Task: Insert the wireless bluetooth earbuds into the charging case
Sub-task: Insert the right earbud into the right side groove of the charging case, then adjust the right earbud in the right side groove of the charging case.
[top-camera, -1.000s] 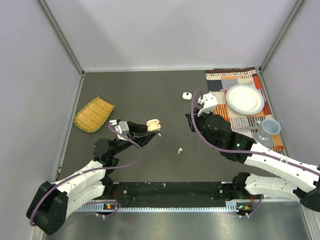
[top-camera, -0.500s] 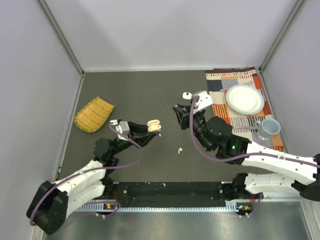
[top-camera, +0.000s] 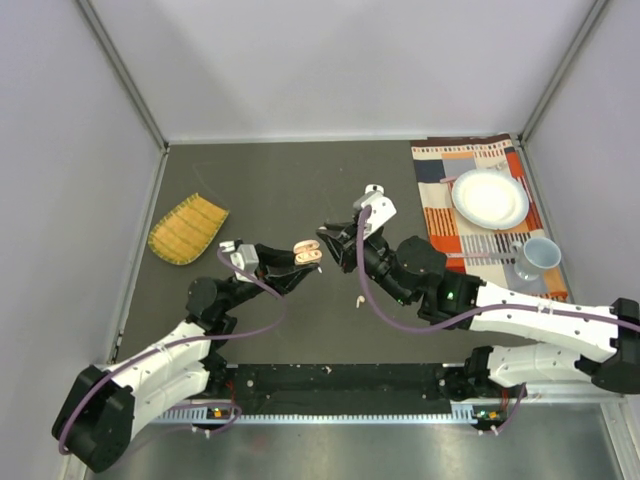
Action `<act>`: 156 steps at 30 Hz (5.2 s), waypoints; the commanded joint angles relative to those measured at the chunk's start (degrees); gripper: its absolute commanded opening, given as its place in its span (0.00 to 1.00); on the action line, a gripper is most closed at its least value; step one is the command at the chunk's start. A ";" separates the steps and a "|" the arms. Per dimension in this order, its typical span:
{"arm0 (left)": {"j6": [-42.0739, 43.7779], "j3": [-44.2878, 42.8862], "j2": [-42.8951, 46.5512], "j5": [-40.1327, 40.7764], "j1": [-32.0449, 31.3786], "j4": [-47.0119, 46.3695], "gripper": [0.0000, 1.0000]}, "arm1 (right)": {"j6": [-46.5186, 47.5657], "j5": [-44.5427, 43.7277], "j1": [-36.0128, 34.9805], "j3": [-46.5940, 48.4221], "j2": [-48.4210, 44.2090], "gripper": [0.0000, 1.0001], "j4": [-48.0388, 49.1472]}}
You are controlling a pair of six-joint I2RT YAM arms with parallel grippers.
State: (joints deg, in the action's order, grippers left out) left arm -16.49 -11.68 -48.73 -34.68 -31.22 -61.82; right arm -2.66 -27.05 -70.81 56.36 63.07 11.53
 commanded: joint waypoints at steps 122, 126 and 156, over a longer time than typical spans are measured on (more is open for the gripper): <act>2.78 -0.45 4.96 5.06 -0.24 0.48 0.00 | -15.45 9.28 4.80 4.20 -4.01 0.78 -15.66; 2.78 -0.62 4.87 5.15 -0.24 0.48 0.00 | -15.89 12.63 4.89 5.95 -1.46 0.70 -17.06; 2.78 -2.29 4.87 2.07 -0.24 1.09 0.00 | -15.80 6.31 4.97 7.36 3.20 0.56 -17.68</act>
State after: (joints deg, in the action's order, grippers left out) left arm -14.39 -11.46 -43.66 -30.63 -31.53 -58.35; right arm -18.68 -18.33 -66.11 60.93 66.57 -8.49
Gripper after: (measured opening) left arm 0.336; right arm 0.564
